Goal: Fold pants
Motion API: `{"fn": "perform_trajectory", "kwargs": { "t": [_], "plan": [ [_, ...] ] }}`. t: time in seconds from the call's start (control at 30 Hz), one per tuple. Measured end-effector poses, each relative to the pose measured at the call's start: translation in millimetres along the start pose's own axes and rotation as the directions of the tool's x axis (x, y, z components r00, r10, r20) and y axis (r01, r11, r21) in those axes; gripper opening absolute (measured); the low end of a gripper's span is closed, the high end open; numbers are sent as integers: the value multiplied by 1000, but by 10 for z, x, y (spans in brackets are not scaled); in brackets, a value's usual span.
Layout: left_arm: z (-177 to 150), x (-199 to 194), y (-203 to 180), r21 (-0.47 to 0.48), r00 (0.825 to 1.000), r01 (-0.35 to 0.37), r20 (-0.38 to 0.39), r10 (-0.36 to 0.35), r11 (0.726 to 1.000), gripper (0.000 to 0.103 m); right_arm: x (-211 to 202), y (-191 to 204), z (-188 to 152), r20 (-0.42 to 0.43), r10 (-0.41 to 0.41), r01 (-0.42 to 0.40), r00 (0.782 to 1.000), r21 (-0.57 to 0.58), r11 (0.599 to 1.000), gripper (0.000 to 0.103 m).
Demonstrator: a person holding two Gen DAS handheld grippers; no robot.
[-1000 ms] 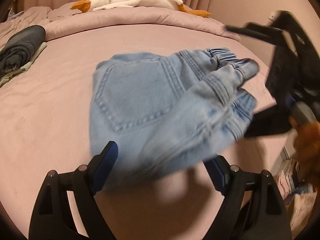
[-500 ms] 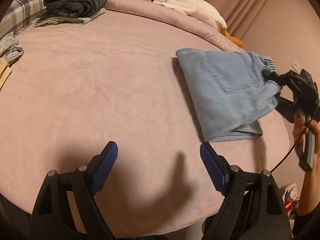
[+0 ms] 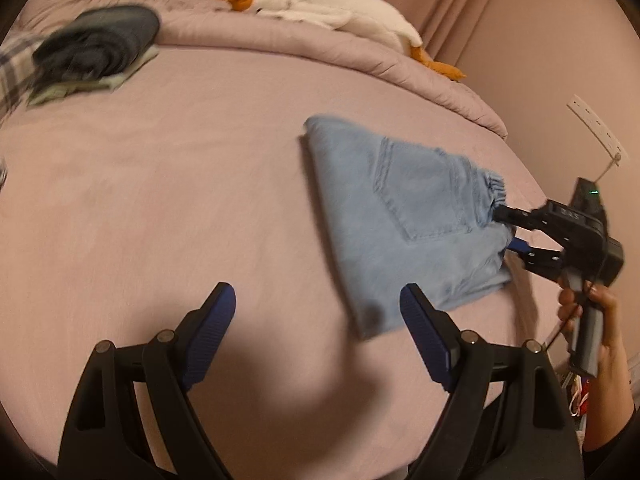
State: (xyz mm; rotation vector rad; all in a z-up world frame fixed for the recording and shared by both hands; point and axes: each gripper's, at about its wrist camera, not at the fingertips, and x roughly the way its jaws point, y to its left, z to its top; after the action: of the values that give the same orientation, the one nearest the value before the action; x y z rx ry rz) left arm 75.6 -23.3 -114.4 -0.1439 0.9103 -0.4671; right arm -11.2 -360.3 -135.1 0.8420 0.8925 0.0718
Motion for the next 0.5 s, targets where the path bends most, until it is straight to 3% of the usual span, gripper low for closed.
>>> {"fn": "perform_trajectory", "kwargs": {
  "t": [0.13,0.2,0.27,0.37,0.43,0.5],
  "plan": [
    [197,172,-234,44,999,32,7,-32,999,84,-348,409,53,145,-134,159,980,-184,970,49],
    [275,303,-410,77,999,44,-4,-44,996,84,-356,672,67,180,-144,192,973,-283,940,48],
    [357,452,-598,113,998,59,-16,-58,992,83,-260,933,91,182,-141,204,973,-401,893,45],
    [431,692,-791,140,996,72,-53,-65,987,77,35,1231,132,155,-159,218,975,-519,826,27],
    [408,878,-848,147,993,65,-106,-50,987,75,232,1273,160,125,-192,229,973,-562,795,27],
    [352,1005,-858,163,992,40,-128,-19,986,75,558,1148,171,59,-296,273,953,-590,760,26]
  ]
}}
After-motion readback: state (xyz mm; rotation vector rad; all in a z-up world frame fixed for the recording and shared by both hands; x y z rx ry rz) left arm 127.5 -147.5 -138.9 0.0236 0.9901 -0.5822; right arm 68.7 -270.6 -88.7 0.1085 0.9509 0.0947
